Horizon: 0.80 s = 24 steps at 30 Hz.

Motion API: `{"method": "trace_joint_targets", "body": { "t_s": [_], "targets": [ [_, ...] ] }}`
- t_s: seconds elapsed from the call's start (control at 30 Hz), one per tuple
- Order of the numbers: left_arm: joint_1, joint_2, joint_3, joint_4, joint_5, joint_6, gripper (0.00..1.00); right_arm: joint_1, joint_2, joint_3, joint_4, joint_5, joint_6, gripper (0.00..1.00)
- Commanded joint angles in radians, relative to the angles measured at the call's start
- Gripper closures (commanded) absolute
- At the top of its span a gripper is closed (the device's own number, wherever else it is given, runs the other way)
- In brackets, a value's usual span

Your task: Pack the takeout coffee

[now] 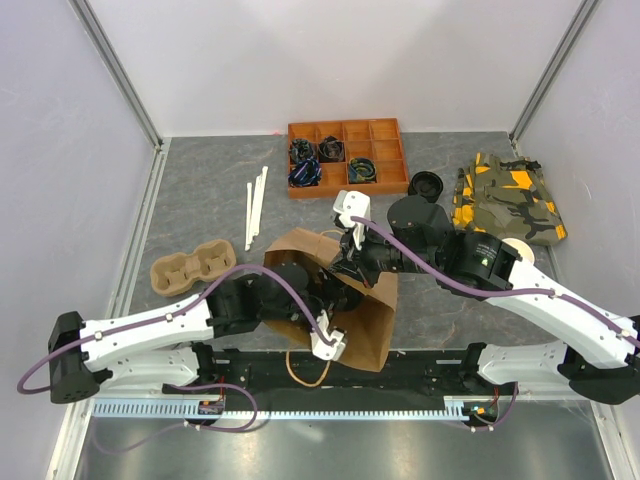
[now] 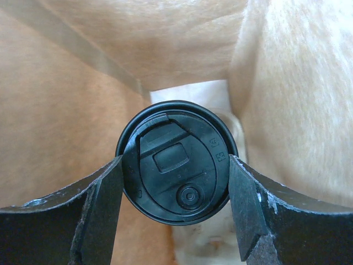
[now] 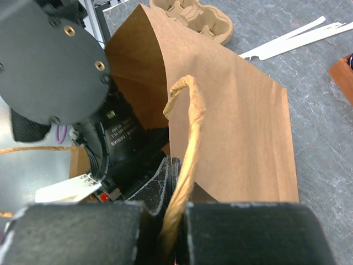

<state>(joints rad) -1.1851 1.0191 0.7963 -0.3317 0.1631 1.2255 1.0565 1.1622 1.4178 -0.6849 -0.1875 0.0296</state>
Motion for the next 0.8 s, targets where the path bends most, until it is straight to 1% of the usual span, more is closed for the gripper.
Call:
{"method": "trace_joint_targets", "body": {
  "t_s": [0.0, 0.23, 0.4, 0.63, 0.67, 0.77],
  "targets": [
    [0.002, 0.035, 0.011, 0.034, 0.026, -0.046, 0.67, 0.000, -0.010, 0.016, 0.044, -0.039, -0.004, 1.00],
    [0.038, 0.075, -0.009, 0.085, 0.029, -0.047, 0.68, -0.006, -0.010, 0.024, 0.042, -0.075, 0.004, 1.00],
    [0.039, 0.079, -0.005, 0.134, 0.052, -0.032, 0.68, -0.047, 0.007, 0.041, 0.032, -0.145, 0.003, 1.00],
    [0.038, 0.062, -0.023, 0.134, 0.104, 0.023, 0.68, -0.127, 0.054, 0.072, 0.010, -0.312, 0.019, 1.00],
    [0.038, 0.070, -0.025, 0.143, 0.102, 0.031, 0.68, -0.151, 0.069, 0.075, 0.007, -0.369, 0.030, 1.00],
    [0.038, 0.093, -0.012, 0.148, 0.087, 0.026, 0.68, -0.216, 0.111, 0.105, -0.019, -0.463, 0.042, 1.00]
  ]
}}
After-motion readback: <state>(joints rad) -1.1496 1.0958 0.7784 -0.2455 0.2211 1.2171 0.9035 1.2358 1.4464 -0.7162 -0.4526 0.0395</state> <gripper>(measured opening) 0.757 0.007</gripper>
